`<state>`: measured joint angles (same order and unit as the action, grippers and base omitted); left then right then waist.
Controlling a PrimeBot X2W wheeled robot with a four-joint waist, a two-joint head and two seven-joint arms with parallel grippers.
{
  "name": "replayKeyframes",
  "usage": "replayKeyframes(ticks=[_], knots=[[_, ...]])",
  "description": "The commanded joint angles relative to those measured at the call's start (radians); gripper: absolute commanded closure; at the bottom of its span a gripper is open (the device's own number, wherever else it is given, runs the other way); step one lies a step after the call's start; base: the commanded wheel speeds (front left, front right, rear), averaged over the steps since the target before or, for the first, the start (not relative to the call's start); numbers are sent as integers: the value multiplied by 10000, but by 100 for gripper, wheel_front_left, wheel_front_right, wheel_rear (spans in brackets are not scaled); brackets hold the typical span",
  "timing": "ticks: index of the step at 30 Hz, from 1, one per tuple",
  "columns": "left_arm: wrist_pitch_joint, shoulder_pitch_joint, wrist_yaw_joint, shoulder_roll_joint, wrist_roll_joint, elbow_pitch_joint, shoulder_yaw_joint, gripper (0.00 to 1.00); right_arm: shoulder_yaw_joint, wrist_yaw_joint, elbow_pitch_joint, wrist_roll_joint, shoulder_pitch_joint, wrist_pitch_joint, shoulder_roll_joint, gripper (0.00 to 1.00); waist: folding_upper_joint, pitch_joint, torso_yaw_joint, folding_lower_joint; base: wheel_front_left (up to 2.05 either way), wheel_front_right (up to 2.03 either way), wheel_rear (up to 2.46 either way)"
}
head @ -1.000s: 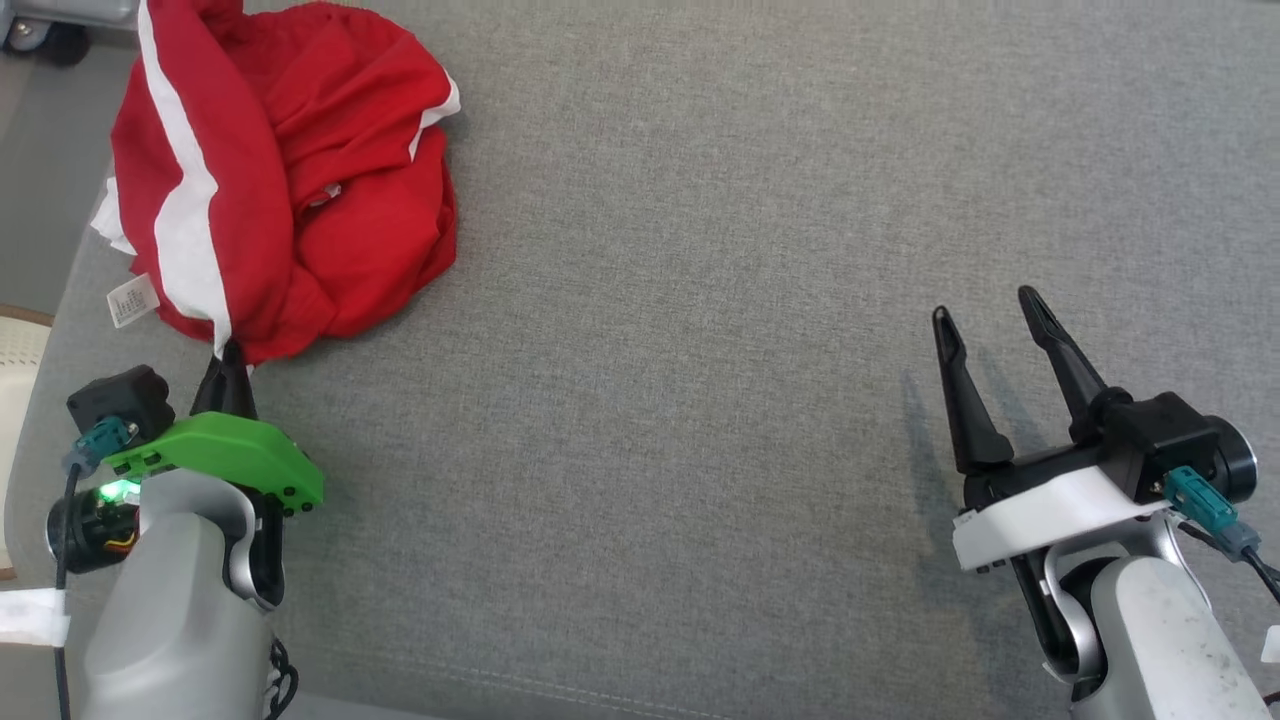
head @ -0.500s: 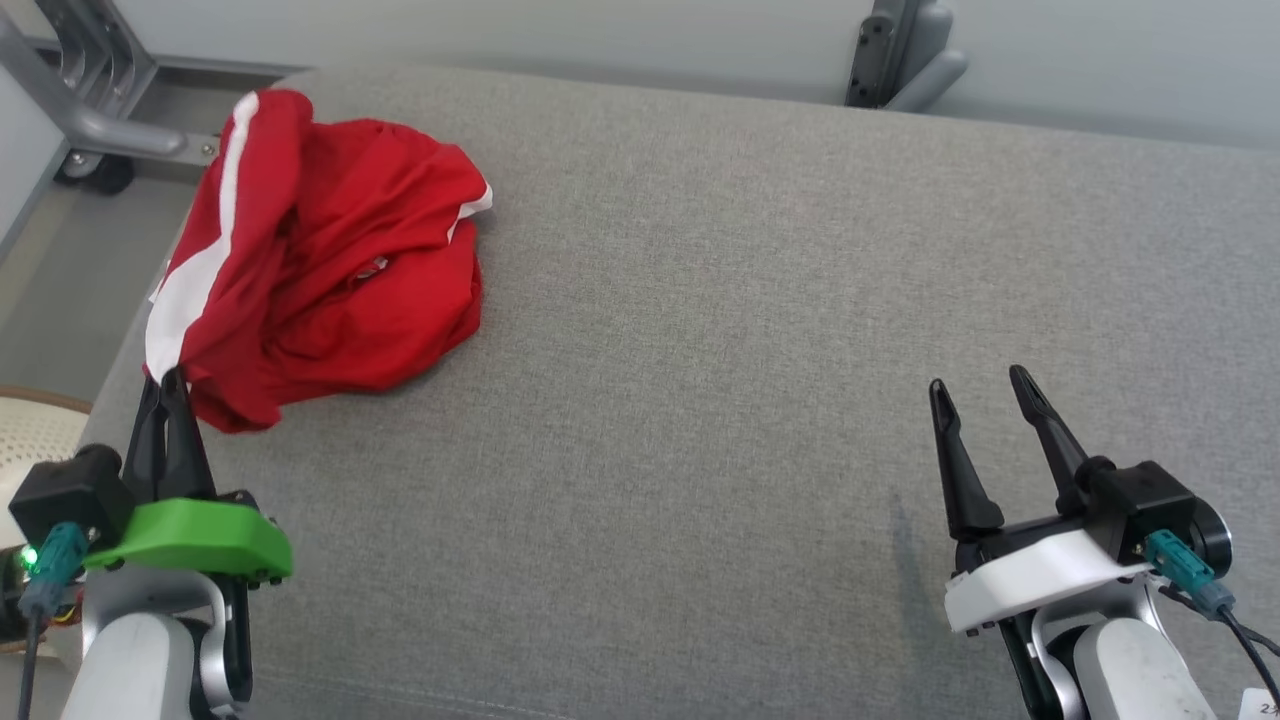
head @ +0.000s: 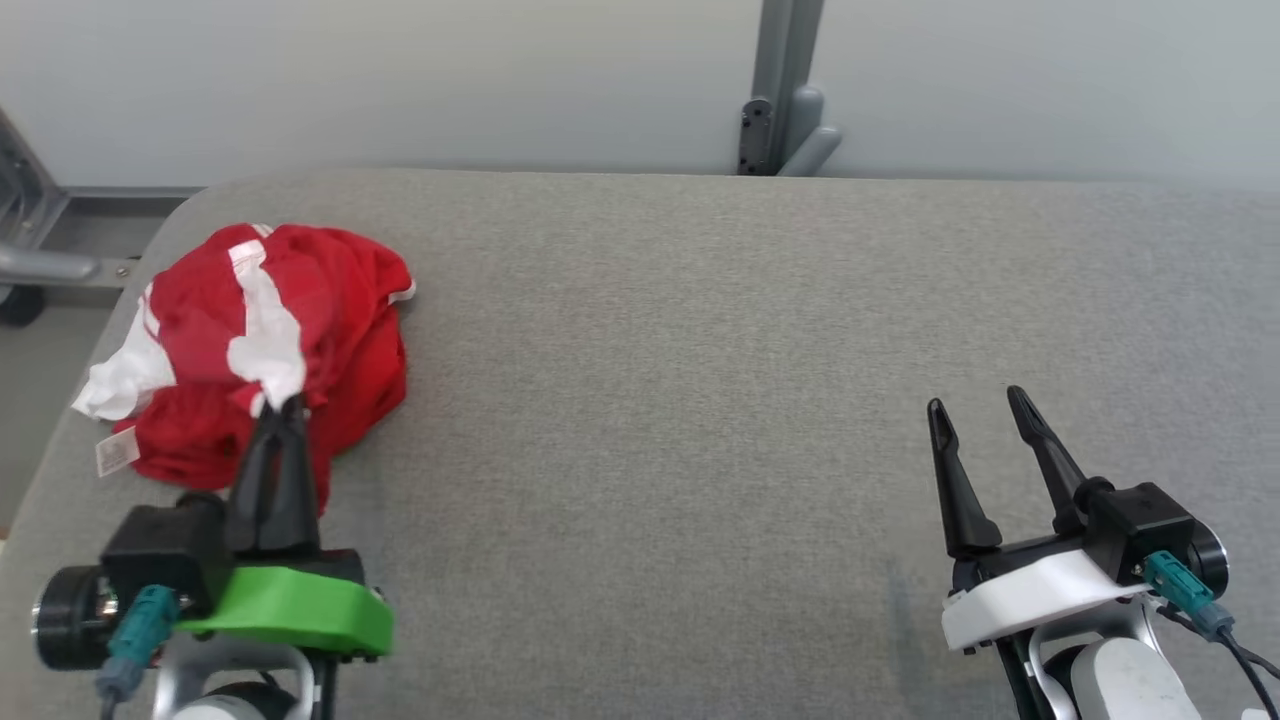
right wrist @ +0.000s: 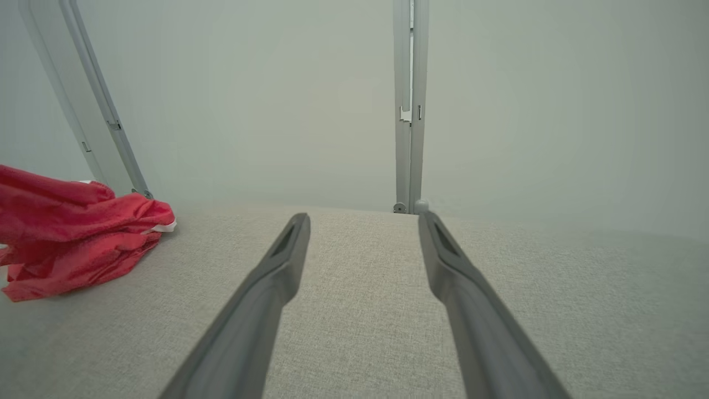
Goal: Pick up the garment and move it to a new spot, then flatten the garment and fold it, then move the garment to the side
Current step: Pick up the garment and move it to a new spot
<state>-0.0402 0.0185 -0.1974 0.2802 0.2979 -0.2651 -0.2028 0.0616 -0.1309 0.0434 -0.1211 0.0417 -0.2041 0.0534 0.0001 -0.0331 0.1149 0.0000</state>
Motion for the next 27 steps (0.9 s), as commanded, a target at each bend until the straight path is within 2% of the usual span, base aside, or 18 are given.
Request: replayKeyframes(ticks=[1, 8, 14, 15, 22, 27], knots=[[-101, 220, 153, -90, -97, -4, -246, 100, -23, 3, -54, -47, 44, -23, 18, 0, -1, -43, -928, 0, 0, 0, 0], [-446, 1387, 928, -708, -275, 705, -1771, 100, 67, 3, -108, -218, 399, -111, -16, 0, -1, -613, -2589, 0, 0, 0, 0], [-395, 2691, 1295, -1543, -357, 1569, -2647, 100, 245, 3, -20, -468, 760, -251, -27, 0, -1, -1441, -4124, 0, 0, 0, 0], [-395, 2691, 1295, -1543, -357, 1569, -2647, 100, 245, 3, -20, -468, 760, -251, -27, 0, -1, -1441, -4124, 0, 0, 0, 0], [-272, 4136, 1468, -2101, -268, 2710, -3487, 100, 287, 3, 197, -999, 1007, -492, -35, 0, -1, -2416, -5379, 0, 0, 0, 0], [-227, 4672, 1455, -2213, 49, 4247, -3751, 100, 236, 3, 341, -1273, 1134, -607, -38, 0, -1, -2871, -5608, 0, 0, 0, 0]])
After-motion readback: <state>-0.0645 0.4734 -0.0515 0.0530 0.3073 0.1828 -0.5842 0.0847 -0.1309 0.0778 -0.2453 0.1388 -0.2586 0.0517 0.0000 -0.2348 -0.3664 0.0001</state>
